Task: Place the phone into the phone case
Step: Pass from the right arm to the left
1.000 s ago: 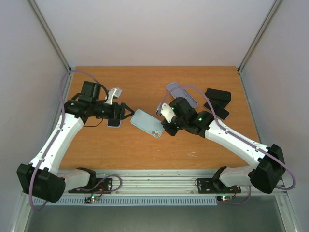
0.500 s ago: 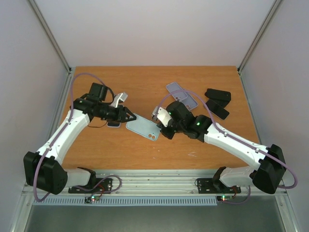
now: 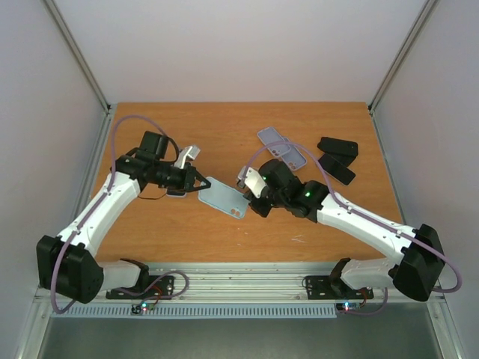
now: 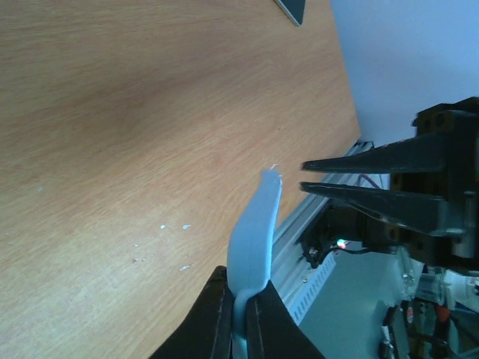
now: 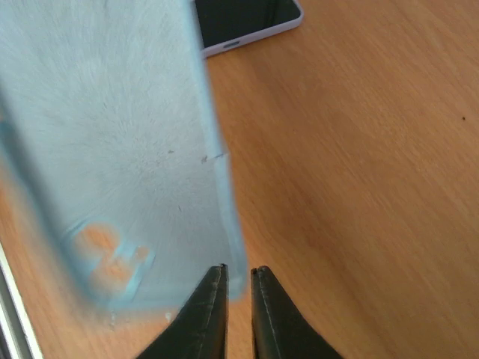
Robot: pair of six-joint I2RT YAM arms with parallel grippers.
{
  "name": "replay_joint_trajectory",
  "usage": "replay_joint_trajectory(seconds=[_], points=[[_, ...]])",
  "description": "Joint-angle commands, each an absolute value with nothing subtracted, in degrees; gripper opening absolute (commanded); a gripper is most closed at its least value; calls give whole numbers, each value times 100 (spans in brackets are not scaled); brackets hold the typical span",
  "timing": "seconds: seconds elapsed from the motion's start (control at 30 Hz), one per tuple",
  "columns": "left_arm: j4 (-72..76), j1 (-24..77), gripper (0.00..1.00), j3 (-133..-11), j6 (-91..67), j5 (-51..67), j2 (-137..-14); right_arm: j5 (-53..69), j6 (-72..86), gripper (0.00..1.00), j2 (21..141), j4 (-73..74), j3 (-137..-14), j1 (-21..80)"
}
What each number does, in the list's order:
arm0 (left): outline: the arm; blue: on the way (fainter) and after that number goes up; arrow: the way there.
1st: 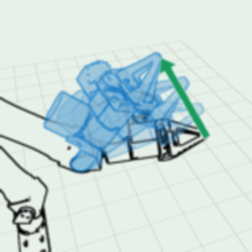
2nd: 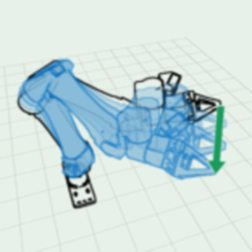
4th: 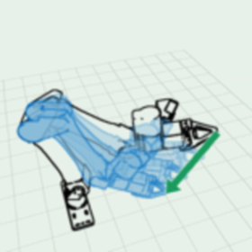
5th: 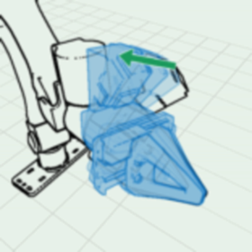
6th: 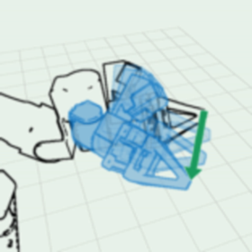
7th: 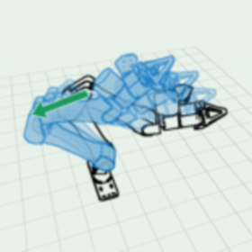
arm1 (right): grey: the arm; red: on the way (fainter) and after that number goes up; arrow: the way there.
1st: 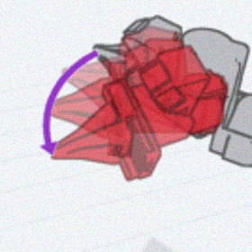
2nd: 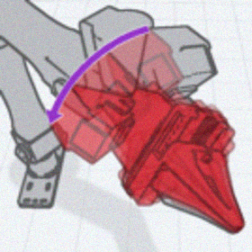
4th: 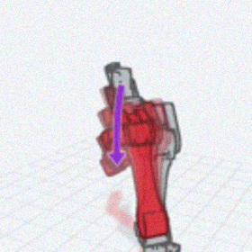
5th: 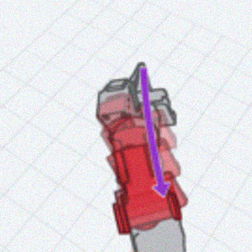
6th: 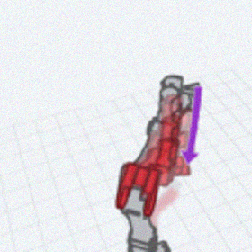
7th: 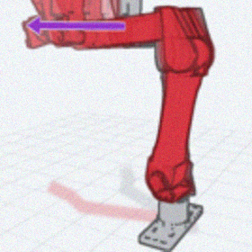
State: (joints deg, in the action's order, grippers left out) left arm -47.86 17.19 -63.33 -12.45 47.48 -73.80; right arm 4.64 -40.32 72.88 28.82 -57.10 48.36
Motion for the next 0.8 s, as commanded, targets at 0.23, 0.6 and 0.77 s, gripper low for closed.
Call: replay_joint_trajectory(seconds=[0.23,0.6,0.77], points=[[-2589,1928,0,-4998,-2821,3574,-6303,-771,-2435,38,6815,2806,-5847,4842],[183,2574,0,-3203,-5286,1917,-5182,-835,517,63,6091,2497,-5030,4843],[1110,3063,0,-2555,-5836,987,-4816,-439,1509,69,5913,1457,-4198,4864]])
